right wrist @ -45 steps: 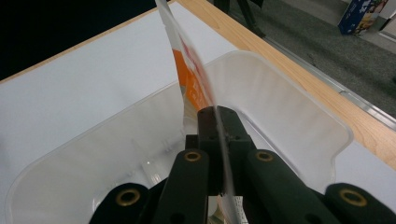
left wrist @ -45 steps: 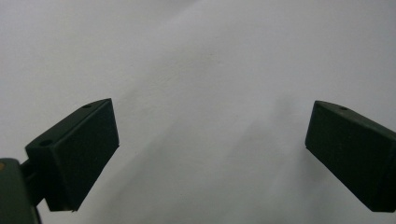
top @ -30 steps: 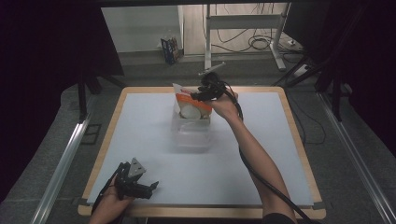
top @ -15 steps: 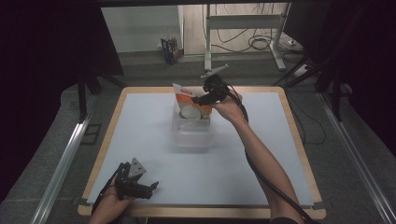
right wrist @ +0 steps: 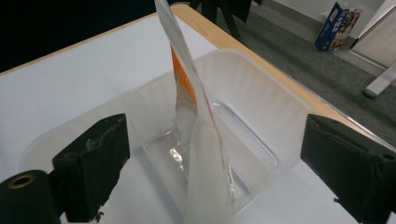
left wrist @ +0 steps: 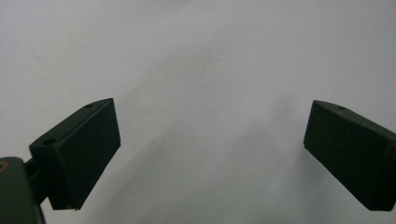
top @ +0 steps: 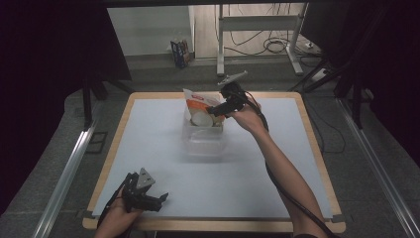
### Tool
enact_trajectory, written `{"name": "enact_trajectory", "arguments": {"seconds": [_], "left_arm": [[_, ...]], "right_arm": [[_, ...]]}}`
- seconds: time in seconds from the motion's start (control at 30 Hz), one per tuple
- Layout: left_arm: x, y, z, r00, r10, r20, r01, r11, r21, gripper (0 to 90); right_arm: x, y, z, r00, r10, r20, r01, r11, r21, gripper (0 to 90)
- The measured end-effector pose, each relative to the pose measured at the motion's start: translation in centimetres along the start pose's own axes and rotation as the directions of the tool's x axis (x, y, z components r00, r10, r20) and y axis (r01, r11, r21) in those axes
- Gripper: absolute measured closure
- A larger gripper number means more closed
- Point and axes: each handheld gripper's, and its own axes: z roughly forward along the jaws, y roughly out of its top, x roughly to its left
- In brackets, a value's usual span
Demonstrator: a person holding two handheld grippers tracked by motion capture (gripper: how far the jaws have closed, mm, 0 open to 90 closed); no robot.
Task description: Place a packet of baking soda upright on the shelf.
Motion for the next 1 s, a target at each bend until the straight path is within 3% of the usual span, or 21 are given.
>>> {"name": "enact_trajectory", "arguments": {"seconds": [0.63,1.0], "left_arm": [[-0.1,0.0,0.1,0.9999,0.011,-0.005,-0.011,0.9999,0.005,3.8],[-0.3,0.1,0.1,0.9997,0.02,-0.01,-0.02,0.9997,0.012,3.9]], "right_arm": [[0.6,-1.4,-1.4,0.9991,-0.043,0.001,0.043,0.999,-0.002,4.0],[0.9,-2.3,-2.9,0.9992,-0.04,-0.002,0.04,0.999,-0.028,4.0]]}}
